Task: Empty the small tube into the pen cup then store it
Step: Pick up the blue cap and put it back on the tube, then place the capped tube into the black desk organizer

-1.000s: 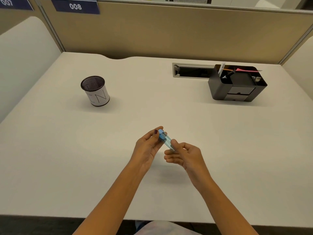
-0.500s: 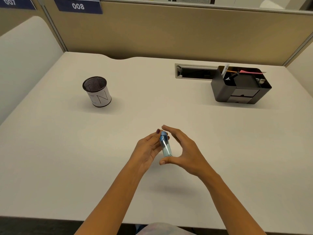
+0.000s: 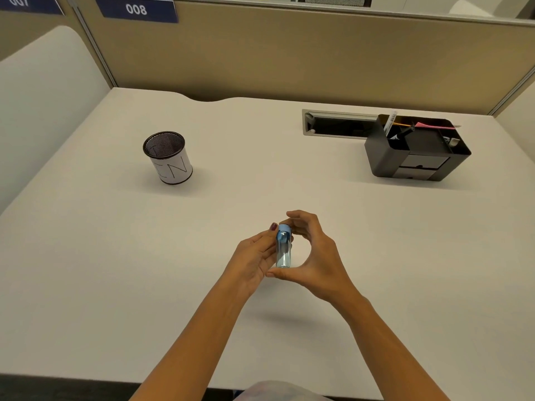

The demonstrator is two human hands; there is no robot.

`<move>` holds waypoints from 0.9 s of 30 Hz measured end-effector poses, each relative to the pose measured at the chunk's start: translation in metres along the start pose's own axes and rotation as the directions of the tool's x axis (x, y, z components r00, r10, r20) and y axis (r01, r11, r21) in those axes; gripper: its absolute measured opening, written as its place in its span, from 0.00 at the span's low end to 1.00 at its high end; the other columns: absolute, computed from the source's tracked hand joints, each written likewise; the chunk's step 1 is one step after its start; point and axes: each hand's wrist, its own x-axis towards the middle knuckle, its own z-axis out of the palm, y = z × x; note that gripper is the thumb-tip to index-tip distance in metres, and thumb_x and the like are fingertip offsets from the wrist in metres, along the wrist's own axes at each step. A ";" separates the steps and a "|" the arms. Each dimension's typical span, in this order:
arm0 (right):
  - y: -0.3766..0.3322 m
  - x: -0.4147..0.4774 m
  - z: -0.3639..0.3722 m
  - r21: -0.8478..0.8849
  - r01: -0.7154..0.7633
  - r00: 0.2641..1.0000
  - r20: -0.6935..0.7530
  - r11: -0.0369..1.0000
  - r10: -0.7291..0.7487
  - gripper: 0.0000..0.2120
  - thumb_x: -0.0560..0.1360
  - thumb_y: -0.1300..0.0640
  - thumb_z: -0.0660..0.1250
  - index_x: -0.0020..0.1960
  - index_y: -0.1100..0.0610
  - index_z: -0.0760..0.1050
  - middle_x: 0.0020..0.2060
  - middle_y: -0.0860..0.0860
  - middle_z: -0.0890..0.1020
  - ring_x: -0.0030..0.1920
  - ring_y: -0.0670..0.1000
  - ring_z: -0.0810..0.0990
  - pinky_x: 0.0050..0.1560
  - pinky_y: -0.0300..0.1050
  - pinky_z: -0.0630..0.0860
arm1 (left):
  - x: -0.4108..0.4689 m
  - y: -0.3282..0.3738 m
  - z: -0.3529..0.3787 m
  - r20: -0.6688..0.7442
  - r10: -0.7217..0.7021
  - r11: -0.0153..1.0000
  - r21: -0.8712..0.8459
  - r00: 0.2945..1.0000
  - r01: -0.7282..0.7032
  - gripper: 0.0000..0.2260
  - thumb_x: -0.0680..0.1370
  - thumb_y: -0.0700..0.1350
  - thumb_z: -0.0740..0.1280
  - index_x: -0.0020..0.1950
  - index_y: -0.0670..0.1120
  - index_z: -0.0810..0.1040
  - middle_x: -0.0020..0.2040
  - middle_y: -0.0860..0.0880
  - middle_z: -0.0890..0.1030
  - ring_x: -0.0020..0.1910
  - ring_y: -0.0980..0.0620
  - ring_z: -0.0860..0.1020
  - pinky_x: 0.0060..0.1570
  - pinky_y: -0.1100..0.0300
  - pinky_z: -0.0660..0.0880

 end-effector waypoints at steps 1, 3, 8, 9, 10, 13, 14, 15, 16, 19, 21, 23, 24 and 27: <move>0.000 0.001 0.000 -0.002 0.001 1.000 -0.001 1.000 -0.001 0.45 0.58 0.55 0.85 0.68 0.56 0.65 0.60 0.51 0.79 0.61 0.47 0.78 0.66 0.36 0.72 | 0.001 0.000 0.000 0.002 -0.002 1.000 0.001 1.000 0.002 0.08 0.76 0.45 0.68 0.41 0.47 0.87 0.47 0.44 0.86 0.49 0.48 0.84 0.47 0.58 0.82; 0.001 0.001 0.001 0.002 -0.003 1.000 -0.003 1.000 0.003 0.45 0.58 0.55 0.85 0.67 0.56 0.65 0.60 0.50 0.78 0.61 0.47 0.78 0.65 0.35 0.72 | 0.001 0.001 0.000 -0.009 -0.003 1.000 0.003 1.000 0.003 0.08 0.76 0.45 0.68 0.42 0.47 0.87 0.47 0.43 0.86 0.49 0.47 0.84 0.47 0.58 0.82; 0.002 0.004 0.001 0.018 -0.022 1.000 0.020 1.000 0.021 0.39 0.60 0.52 0.84 0.64 0.54 0.67 0.60 0.46 0.78 0.61 0.42 0.77 0.66 0.34 0.71 | 0.005 0.005 -0.002 -0.038 0.029 0.999 0.035 0.999 -0.028 0.08 0.75 0.47 0.69 0.48 0.46 0.85 0.47 0.44 0.86 0.49 0.47 0.84 0.46 0.58 0.82; 0.002 0.004 0.001 0.017 -0.021 1.000 0.022 1.000 0.021 0.38 0.61 0.52 0.83 0.65 0.54 0.68 0.61 0.46 0.78 0.61 0.42 0.77 0.66 0.35 0.71 | 0.006 0.006 -0.002 -0.046 0.037 0.999 0.038 0.998 -0.035 0.08 0.75 0.46 0.69 0.49 0.46 0.85 0.47 0.44 0.86 0.49 0.47 0.84 0.46 0.58 0.82; 0.002 0.004 0.002 0.016 -0.016 1.000 0.012 1.000 0.016 0.37 0.62 0.52 0.83 0.65 0.55 0.69 0.63 0.46 0.78 0.62 0.43 0.77 0.67 0.35 0.71 | 0.007 0.008 -0.002 -0.051 0.042 0.999 0.030 0.998 -0.041 0.07 0.75 0.46 0.69 0.48 0.46 0.85 0.47 0.44 0.86 0.49 0.47 0.84 0.45 0.59 0.82; 0.003 0.001 0.005 -0.004 0.000 0.995 -0.103 1.000 -0.001 0.30 0.65 0.53 0.81 0.63 0.56 0.73 0.61 0.48 0.80 0.59 0.45 0.79 0.61 0.34 0.75 | 0.011 0.012 -0.001 -0.044 0.068 0.997 -0.036 0.997 -0.070 0.09 0.76 0.44 0.69 0.51 0.42 0.83 0.49 0.44 0.86 0.50 0.48 0.84 0.42 0.61 0.81; 0.004 0.000 0.007 -0.014 -0.003 0.987 -0.161 1.000 0.001 0.26 0.66 0.53 0.80 0.61 0.56 0.75 0.59 0.49 0.80 0.55 0.45 0.80 0.57 0.34 0.76 | 0.014 0.014 0.000 -0.051 0.081 0.995 -0.060 0.995 -0.084 0.10 0.76 0.43 0.69 0.53 0.40 0.82 0.50 0.43 0.86 0.50 0.48 0.84 0.43 0.61 0.81; 0.006 -0.001 0.008 -0.024 -0.011 0.975 -0.221 1.000 0.006 0.22 0.68 0.54 0.79 0.59 0.56 0.77 0.56 0.49 0.81 0.52 0.45 0.81 0.53 0.33 0.78 | 0.016 0.015 0.000 -0.061 0.093 0.992 -0.079 0.994 -0.098 0.10 0.76 0.42 0.69 0.54 0.39 0.82 0.50 0.43 0.85 0.50 0.47 0.84 0.43 0.60 0.81; 0.009 -0.002 0.009 -0.033 -0.026 0.960 -0.281 0.999 0.016 0.18 0.69 0.56 0.78 0.57 0.56 0.78 0.52 0.48 0.82 0.49 0.44 0.81 0.51 0.33 0.78 | 0.018 0.016 0.001 -0.069 0.098 0.991 -0.088 0.993 -0.104 0.10 0.75 0.41 0.69 0.55 0.39 0.81 0.51 0.43 0.85 0.51 0.47 0.84 0.44 0.59 0.81; 0.017 -0.003 0.006 -0.013 -0.090 0.901 -0.427 0.996 0.076 0.11 0.72 0.60 0.76 0.53 0.56 0.80 0.47 0.47 0.83 0.48 0.42 0.81 0.48 0.32 0.79 | 0.025 0.018 0.010 -0.053 0.090 0.994 -0.061 0.995 -0.093 0.14 0.74 0.40 0.70 0.58 0.38 0.80 0.53 0.43 0.84 0.53 0.46 0.83 0.53 0.56 0.80; 0.021 -0.002 0.000 0.023 -0.116 0.867 -0.486 0.993 0.113 0.10 0.72 0.61 0.76 0.52 0.57 0.81 0.46 0.47 0.84 0.47 0.43 0.82 0.48 0.31 0.79 | 0.030 0.017 0.020 -0.033 0.087 0.996 -0.033 0.996 -0.088 0.15 0.73 0.41 0.71 0.59 0.38 0.79 0.55 0.43 0.84 0.53 0.47 0.83 0.58 0.54 0.78; 0.027 0.000 -0.010 0.069 -0.143 0.826 -0.542 0.987 0.157 0.10 0.72 0.61 0.76 0.52 0.55 0.81 0.45 0.46 0.84 0.47 0.43 0.83 0.48 0.30 0.78 | 0.037 0.015 0.036 -0.019 0.094 0.995 0.027 0.995 -0.093 0.15 0.74 0.41 0.70 0.59 0.39 0.78 0.56 0.43 0.83 0.54 0.47 0.82 0.60 0.53 0.76; 0.029 0.001 -0.013 0.096 -0.153 0.806 -0.564 0.984 0.180 0.10 0.72 0.61 0.76 0.52 0.54 0.81 0.45 0.46 0.85 0.47 0.43 0.83 0.48 0.29 0.78 | 0.040 0.014 0.042 -0.026 0.107 0.992 0.069 0.994 -0.105 0.14 0.74 0.42 0.70 0.59 0.40 0.78 0.57 0.43 0.83 0.55 0.47 0.82 0.61 0.53 0.75; 0.038 0.002 -0.027 0.165 -0.184 0.732 -0.634 0.969 0.248 0.10 0.72 0.61 0.75 0.53 0.56 0.82 0.46 0.49 0.86 0.47 0.45 0.85 0.48 0.27 0.78 | 0.051 0.011 0.065 -0.060 0.148 0.971 0.197 0.987 -0.134 0.10 0.76 0.43 0.68 0.57 0.44 0.79 0.57 0.44 0.82 0.55 0.48 0.81 0.59 0.56 0.76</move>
